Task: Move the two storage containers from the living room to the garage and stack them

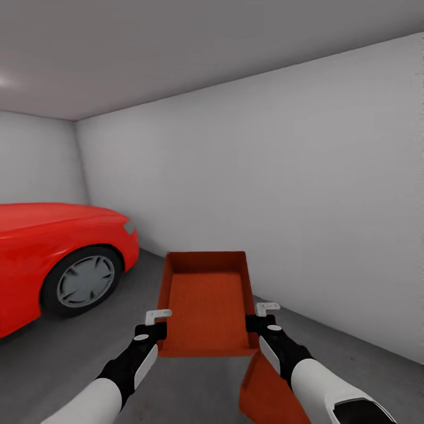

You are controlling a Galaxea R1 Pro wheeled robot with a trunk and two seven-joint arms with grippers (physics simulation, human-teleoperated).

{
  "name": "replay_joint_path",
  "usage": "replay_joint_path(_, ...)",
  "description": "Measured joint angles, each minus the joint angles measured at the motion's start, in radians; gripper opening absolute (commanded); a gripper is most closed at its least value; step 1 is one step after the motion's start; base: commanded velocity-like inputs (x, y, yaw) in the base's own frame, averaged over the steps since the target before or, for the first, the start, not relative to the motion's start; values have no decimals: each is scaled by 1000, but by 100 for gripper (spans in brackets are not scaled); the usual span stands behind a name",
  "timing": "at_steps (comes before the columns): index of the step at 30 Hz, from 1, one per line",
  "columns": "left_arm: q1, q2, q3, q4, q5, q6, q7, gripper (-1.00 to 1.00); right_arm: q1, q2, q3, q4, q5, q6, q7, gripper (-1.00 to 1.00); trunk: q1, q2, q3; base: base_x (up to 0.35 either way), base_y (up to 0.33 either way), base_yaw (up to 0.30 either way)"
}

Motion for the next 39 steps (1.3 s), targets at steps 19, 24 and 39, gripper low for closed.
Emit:
replay_joint_path(19,0,0,1,1,-1,-1,-1,-100,0,0,-1,-1,2,0,0,-100,1,0,0,228,70,-242)
replay_joint_path(24,0,-1,4,1,-4,0,-2,-100,0,0,0,0,1,0,0,-100,1,0,0,3,0,-242)
replay_joint_path(39,0,-1,4,0,-4,0,-1,-100,-1,0,0,0,0,0,0,-100,1,0,0,0,0,-242)
